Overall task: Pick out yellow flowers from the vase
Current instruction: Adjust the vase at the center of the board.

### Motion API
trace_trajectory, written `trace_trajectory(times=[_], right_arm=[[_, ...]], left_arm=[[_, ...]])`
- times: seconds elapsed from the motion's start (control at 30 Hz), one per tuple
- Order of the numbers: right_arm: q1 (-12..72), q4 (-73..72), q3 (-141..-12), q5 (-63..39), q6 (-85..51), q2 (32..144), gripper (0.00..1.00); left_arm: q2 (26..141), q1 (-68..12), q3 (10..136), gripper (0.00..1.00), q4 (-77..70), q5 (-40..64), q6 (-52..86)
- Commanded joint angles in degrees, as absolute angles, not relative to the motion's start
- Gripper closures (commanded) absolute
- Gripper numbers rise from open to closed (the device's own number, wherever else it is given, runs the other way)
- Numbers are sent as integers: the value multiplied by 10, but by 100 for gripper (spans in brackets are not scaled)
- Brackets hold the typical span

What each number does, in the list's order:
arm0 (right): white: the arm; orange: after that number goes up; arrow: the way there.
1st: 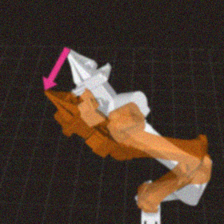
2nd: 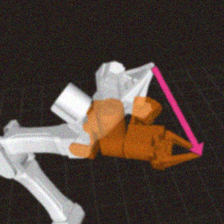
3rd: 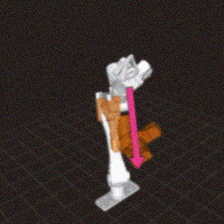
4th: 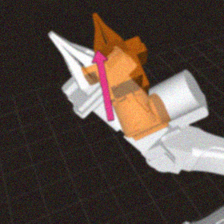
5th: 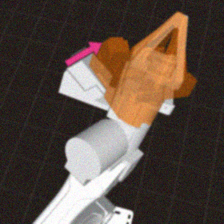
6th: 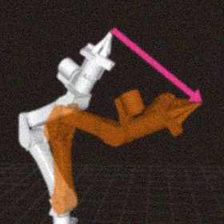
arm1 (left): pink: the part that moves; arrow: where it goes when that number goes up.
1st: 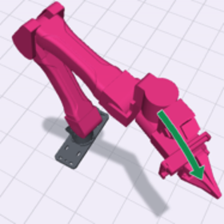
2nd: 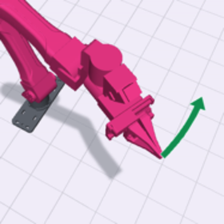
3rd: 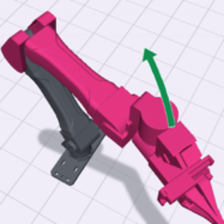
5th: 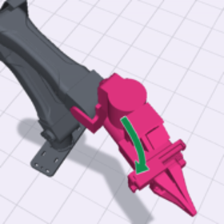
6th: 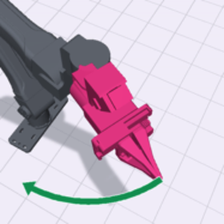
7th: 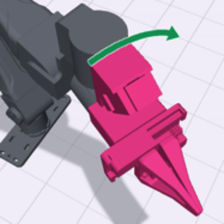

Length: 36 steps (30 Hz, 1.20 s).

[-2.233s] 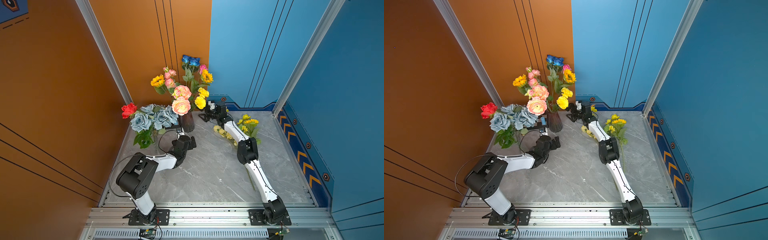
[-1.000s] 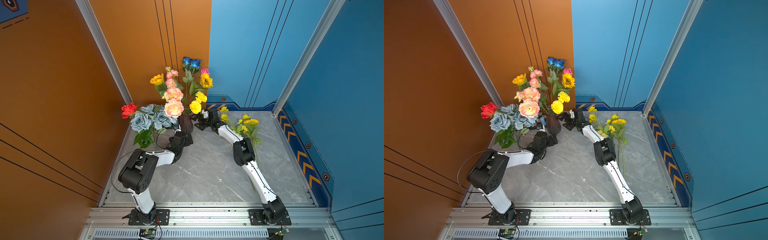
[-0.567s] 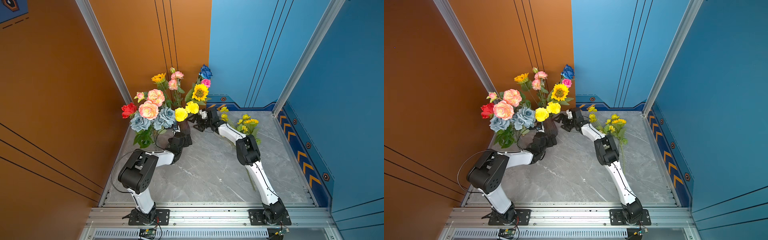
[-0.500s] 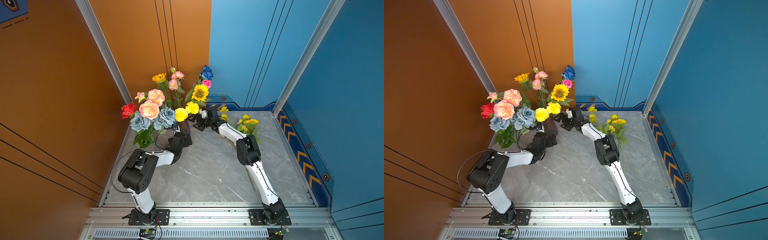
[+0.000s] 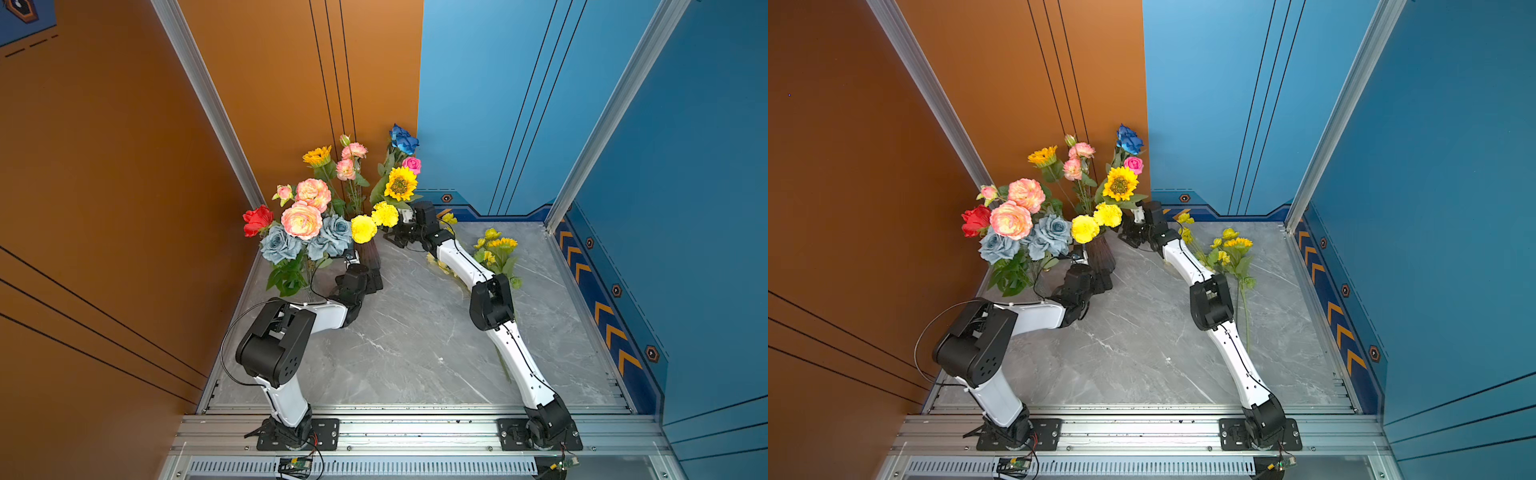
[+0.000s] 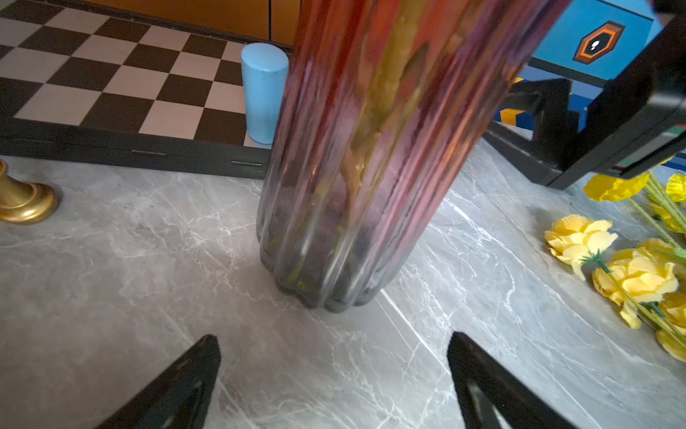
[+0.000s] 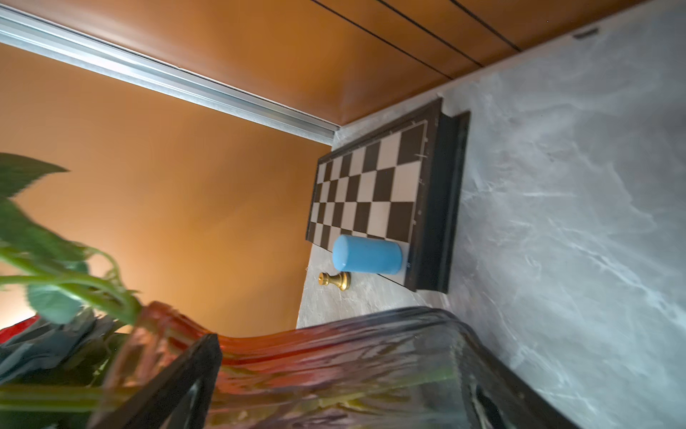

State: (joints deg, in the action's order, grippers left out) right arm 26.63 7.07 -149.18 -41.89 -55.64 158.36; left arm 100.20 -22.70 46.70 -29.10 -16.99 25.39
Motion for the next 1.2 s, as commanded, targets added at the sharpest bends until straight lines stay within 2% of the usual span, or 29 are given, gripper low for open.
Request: trace_trajectory(times=[0.0,0.3,0.73,0.97,1.17], right_arm=[[271,87,-1467,-443,-535,1572,0],[284,78,-1307,-444,-482,1467,0],[289,61,-1144,-424,-445,1356,0],[277,55,-979,-372,-392,1237,0],[273,-14,-834,-330,-350,1120,0]], left_arm=[[1011,-220,470,2,-292,-155,242],[992,-220,450,2,-293,-159,243],[974,-212,419,2,-293,-170,247],[967,-214,409,2,-293,-155,255],[935,-236,390,2,-293,-130,236]])
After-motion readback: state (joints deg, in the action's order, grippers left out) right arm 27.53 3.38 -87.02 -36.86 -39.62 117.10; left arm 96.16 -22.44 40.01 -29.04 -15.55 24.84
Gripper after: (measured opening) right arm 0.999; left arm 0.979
